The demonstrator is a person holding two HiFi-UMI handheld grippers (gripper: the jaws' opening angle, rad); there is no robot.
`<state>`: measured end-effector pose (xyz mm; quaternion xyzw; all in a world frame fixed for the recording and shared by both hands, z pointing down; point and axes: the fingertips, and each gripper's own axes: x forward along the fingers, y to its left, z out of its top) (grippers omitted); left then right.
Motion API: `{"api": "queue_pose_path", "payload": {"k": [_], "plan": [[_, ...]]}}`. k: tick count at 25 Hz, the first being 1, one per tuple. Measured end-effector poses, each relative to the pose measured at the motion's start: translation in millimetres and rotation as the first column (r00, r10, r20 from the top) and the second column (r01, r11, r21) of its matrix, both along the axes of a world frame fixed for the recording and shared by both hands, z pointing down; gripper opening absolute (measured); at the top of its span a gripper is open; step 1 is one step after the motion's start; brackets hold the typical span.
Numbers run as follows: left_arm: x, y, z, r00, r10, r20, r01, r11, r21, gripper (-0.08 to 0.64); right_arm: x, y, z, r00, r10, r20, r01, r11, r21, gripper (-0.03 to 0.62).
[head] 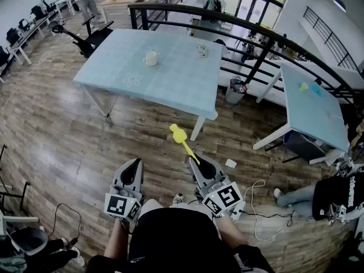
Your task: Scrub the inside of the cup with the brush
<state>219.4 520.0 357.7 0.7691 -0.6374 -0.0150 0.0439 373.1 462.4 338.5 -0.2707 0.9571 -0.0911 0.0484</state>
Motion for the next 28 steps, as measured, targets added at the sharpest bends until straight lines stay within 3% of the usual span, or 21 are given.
{"api": "queue_pose_path", "payload": {"k": [8, 14, 21, 28], "plan": [[12.8, -10.4, -3.8, 0.999, -0.035, -0.02, 0.035, 0.999, 0.014, 0.015, 14.7, -9.0, 3.3, 1.0, -0.009, -0.004, 0.009, 1.0, -0.023, 0.038], [21.5, -7.6, 7.9, 0.999, -0.043, -0.019, 0.043, 0.999, -0.023, 0.015, 11.0, -6.7, 11.9, 0.999, -0.047, -0.011, 0.047, 0.998, -0.043, 0.038], [10.2, -9.4, 7.3, 0.997, -0.076, -0.012, 0.075, 0.997, -0.02, 0.015, 4.4, -16.8, 16.1, 0.998, -0.066, -0.008, 0.066, 0.995, -0.07, 0.038], [-3.0, -3.4, 17.0, 0.992, -0.123, -0.019, 0.121, 0.99, -0.065, 0.015, -15.9, -15.7, 17.7, 0.992, -0.123, -0.003, 0.122, 0.989, -0.082, 0.038]]}}
